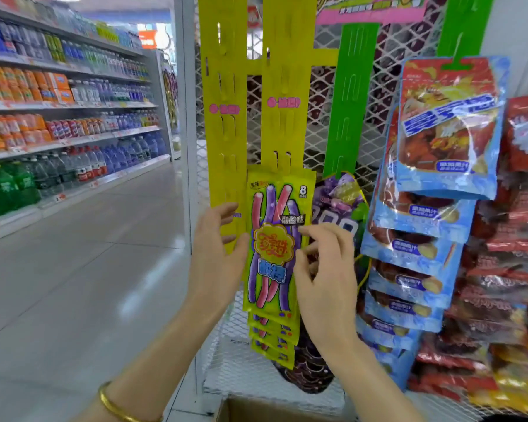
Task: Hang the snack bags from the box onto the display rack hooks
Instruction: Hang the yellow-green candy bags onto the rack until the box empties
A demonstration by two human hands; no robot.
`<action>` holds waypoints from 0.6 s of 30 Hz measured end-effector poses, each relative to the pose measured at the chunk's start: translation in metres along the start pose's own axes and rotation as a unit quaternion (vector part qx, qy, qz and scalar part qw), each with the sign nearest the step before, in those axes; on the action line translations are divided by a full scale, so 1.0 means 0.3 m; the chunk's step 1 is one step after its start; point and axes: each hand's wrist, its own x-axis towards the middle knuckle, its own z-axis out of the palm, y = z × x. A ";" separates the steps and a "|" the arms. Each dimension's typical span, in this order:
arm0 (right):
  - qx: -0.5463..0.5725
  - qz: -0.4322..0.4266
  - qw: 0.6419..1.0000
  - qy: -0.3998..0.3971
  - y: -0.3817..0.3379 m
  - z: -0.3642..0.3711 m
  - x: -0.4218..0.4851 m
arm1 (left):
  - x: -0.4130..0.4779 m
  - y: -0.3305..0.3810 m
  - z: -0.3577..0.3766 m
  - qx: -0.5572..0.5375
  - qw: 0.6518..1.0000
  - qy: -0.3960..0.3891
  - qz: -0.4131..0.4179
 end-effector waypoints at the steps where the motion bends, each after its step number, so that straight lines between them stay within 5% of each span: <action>1: 0.002 -0.003 1.000 -0.023 0.021 0.003 -0.062 | -0.054 -0.034 -0.003 -0.005 1.000 -0.004 -0.011; 4: -0.009 0.067 0.982 -0.175 0.156 0.048 -0.318 | -0.244 -0.179 -0.012 0.017 0.995 -0.067 -0.072; 8: -0.028 0.285 0.867 -0.407 0.400 0.122 -0.745 | -0.455 -0.386 -0.025 0.064 0.968 -0.162 -0.181; 13: -0.035 0.495 0.700 -0.514 0.547 0.184 -1.116 | -0.498 -0.483 -0.023 0.108 0.942 -0.221 -0.227; 18: -0.106 0.538 0.636 -0.543 0.565 0.279 -1.256 | -0.490 -0.482 -0.051 0.075 0.937 -0.213 -0.267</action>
